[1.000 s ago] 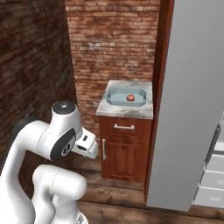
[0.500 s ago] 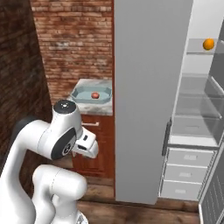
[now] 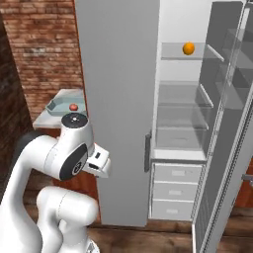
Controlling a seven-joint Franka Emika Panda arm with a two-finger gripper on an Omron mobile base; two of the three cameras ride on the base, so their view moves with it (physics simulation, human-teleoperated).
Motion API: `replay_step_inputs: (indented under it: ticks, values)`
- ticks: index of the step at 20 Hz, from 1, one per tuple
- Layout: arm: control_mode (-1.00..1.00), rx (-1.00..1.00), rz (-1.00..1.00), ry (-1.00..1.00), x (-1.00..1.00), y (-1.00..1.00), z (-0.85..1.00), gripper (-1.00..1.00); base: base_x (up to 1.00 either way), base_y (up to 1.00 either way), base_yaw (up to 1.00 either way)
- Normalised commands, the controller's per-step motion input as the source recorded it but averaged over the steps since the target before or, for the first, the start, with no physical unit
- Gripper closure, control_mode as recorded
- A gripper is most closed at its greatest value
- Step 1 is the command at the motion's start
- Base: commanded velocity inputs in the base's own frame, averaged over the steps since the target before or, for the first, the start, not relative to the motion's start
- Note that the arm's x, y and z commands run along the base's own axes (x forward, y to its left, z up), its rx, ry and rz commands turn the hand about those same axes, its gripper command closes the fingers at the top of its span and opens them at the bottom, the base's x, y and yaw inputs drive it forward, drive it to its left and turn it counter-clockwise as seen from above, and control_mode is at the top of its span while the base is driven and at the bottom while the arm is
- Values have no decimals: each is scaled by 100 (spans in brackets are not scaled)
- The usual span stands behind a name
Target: Pick the orange and peach from the fridge and place them inside the tupperware on the counter.
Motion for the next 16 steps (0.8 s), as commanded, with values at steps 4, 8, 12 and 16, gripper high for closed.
replay_step_inputs:
  ticks: [4,8,12,16]
  values:
    - [100,0,0,0,0,0,0,-100,45,-36,-3]
    - [100,0,0,0,0,0,0,-100,47,-37,-4]
    - [100,0,0,0,0,0,0,-100,48,-41,-6]
    - [100,0,0,0,0,0,0,-100,40,-45,-15]
